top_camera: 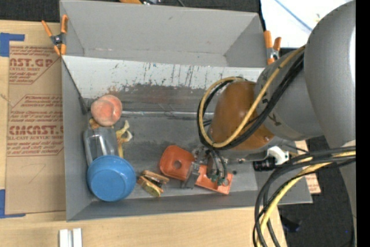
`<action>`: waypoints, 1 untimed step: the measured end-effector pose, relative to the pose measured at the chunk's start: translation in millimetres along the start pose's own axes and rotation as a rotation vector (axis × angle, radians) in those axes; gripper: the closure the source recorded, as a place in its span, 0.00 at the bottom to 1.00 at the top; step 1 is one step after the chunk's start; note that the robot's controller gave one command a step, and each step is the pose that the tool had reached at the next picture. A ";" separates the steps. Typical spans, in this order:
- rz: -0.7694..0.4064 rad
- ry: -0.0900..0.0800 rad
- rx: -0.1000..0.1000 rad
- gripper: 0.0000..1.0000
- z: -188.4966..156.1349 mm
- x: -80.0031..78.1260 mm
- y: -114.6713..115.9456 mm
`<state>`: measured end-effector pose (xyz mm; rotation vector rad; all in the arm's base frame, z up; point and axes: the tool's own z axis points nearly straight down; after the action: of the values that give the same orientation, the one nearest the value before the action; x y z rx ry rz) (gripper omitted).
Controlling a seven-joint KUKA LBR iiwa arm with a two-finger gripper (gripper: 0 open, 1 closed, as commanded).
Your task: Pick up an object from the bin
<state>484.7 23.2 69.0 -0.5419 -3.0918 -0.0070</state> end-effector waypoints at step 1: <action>0.001 0.000 0.000 1.00 0.0 0.0 0.0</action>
Offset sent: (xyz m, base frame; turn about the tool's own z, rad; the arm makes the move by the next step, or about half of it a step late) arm 0.0000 0.0002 0.0270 0.0002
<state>484.7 23.2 69.1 -0.5427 -3.0917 -0.0072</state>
